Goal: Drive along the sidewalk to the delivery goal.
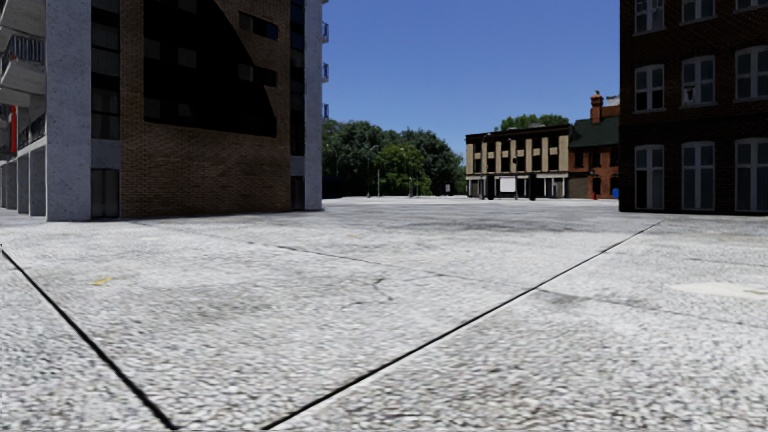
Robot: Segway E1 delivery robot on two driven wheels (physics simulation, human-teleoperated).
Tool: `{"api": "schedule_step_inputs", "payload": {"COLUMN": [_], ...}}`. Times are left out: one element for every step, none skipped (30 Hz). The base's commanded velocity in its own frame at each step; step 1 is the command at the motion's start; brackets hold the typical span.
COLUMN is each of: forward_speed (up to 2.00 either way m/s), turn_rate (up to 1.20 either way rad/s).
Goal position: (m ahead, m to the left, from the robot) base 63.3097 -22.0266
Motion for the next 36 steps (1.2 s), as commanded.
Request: {"api": "schedule_step_inputs", "payload": {"forward_speed": [2.00,2.00,2.00,2.00,2.00,2.00,2.00,2.00,2.00,2.00,2.00,2.00,2.00,2.00,2.00,2.00,2.00,2.00,2.00,2.00,2.00,2.00,2.00,2.00,2.00,2.00,2.00,2.00,2.00,2.00,2.00,2.00,2.00,2.00,2.00,2.00], "turn_rate": [0.00,0.00,0.00,0.00,0.00,0.00,0.00,0.00,0.00,0.00,0.00,0.00,0.00,0.00,0.00,0.00,0.00,0.00,0.00,0.00,0.00,0.00,0.00,0.00,0.00,0.00,0.00,0.00,0.00,0.00,0.00,0.00,0.00,0.00,0.00,0.00]}}
